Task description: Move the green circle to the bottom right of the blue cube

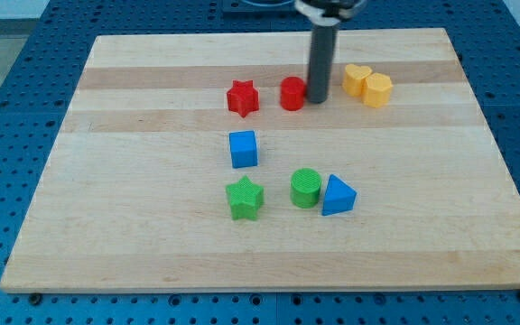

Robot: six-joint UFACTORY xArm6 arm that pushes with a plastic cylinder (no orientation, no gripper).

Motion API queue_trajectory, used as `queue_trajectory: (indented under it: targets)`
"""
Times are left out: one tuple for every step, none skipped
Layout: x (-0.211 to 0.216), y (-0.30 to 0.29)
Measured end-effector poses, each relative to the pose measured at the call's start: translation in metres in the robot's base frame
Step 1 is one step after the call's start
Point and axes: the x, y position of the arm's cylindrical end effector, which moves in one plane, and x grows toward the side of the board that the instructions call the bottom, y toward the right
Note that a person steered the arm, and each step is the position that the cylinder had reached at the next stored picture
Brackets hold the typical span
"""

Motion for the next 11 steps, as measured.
queue_trajectory:
  targets:
    - [0.015,-0.054]
    - [0.016,-0.056]
    - [0.032,-0.063]
    - [0.05,-0.119]
    - [0.068,-0.15]
    - [0.069,-0.148]
    - [0.071,-0.075]
    - [0.073,0.005]
    - [0.077,0.014]
    - [0.077,0.014]
    - [0.079,0.008]
